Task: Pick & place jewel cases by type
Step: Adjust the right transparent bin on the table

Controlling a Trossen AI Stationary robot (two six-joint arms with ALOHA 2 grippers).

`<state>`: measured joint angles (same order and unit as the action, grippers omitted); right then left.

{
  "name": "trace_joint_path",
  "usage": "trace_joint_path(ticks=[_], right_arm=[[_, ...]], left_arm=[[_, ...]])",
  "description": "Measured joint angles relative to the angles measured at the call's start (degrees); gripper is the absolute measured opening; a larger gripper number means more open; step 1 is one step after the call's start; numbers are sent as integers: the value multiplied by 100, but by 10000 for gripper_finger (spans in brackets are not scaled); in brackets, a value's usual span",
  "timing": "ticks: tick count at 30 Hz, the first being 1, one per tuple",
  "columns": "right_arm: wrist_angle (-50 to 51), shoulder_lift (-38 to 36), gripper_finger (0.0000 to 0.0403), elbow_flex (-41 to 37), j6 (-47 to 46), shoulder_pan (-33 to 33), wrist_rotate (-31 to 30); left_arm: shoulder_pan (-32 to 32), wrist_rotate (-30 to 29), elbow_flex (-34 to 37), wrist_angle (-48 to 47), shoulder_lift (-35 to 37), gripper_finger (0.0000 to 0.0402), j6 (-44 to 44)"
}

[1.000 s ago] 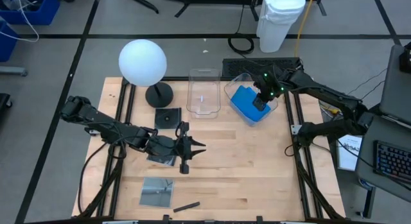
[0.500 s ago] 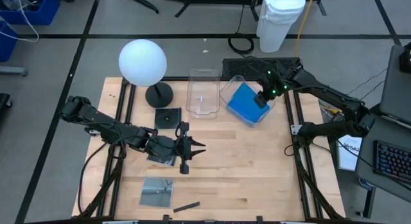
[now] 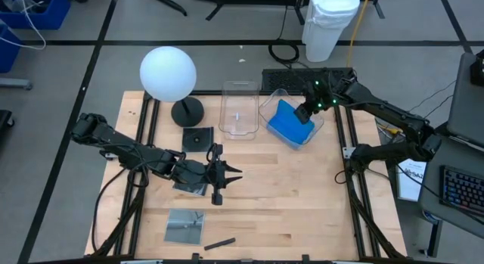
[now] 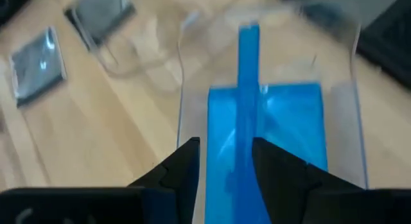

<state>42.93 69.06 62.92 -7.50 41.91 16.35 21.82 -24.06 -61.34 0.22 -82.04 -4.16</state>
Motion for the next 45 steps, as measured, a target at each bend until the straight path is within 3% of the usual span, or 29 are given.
trace_joint_path(ticks=[3, 8, 11, 13, 22, 25, 35, 43, 45], right_arm=[[-436, 0, 135, 0, -101, 0, -235], [-1048, -2, 127, -54, -119, -1, -1312], [-1851, -6, 126, -438, -150, -31, -1659], [-2623, 0, 126, -870, -220, -42, -1578], [-6857, -55, 125, -3029, -197, -239, -147], [-7616, -190, 125, -3380, -219, -301, 207], [-7132, -1726, 125, -3442, -37, -1053, 486], [-6615, -2379, 125, -3649, 418, -2941, 454], [-6798, -2385, 124, -3955, 742, -3480, 49]], left_arm=[[0, -1, 0, 1, 0, 76, 0], [0, -1, 0, 1, 0, 76, 14], [0, -1, 0, 1, 0, 76, 20], [0, -1, 0, 1, -2, 76, 19], [0, 1, 0, 140, -2, 76, 18], [-3, 1, 0, 174, -2, 76, 0], [-4, 3, 0, 220, -2, 76, 315], [-4, 3, 0, 6, -2, 76, 444], [-4, 3, 0, -19, -2, 76, 489]])
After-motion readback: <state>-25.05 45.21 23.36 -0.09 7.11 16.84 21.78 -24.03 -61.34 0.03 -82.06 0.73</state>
